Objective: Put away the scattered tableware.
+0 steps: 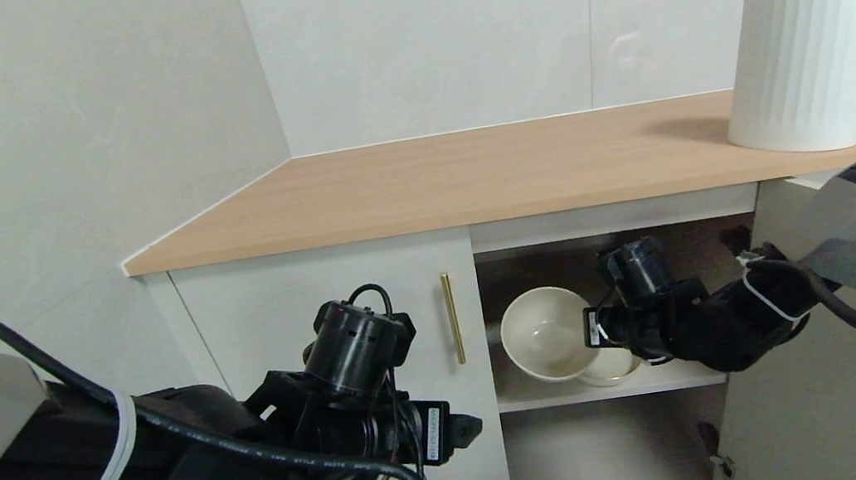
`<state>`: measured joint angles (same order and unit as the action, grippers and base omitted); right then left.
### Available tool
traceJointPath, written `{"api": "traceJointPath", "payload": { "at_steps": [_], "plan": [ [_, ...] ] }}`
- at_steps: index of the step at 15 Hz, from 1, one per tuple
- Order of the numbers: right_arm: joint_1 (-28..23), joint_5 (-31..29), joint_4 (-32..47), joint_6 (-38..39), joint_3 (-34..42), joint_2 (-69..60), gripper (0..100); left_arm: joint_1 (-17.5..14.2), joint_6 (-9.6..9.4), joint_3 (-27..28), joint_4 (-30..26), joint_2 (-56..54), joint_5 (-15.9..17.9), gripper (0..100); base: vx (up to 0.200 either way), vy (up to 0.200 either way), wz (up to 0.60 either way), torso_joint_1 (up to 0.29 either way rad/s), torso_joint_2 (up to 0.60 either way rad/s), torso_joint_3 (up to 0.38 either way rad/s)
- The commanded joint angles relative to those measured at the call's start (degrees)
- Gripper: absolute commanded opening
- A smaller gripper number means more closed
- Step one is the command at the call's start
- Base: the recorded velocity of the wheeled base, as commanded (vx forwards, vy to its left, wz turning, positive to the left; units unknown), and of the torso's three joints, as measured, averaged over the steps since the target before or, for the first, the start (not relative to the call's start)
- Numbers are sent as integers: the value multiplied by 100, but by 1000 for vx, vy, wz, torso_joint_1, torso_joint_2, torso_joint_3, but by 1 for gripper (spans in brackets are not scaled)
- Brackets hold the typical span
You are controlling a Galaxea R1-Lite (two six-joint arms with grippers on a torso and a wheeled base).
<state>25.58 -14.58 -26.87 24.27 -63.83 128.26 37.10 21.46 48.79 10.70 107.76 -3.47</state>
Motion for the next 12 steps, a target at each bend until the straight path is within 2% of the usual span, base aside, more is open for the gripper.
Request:
{"api": "traceJointPath", "payload": {
  "at_steps": [1,12],
  "plan": [
    [-167,-10,-29,-1,-86,244,0,-1,8,-1,2,-10,-4,100,0,0,0,0,0,0],
    [-633,-10,-11,-45,-455,630,0,-9,8,-1,2,-19,-4,100,0,0,0,0,0,0]
  ]
}}
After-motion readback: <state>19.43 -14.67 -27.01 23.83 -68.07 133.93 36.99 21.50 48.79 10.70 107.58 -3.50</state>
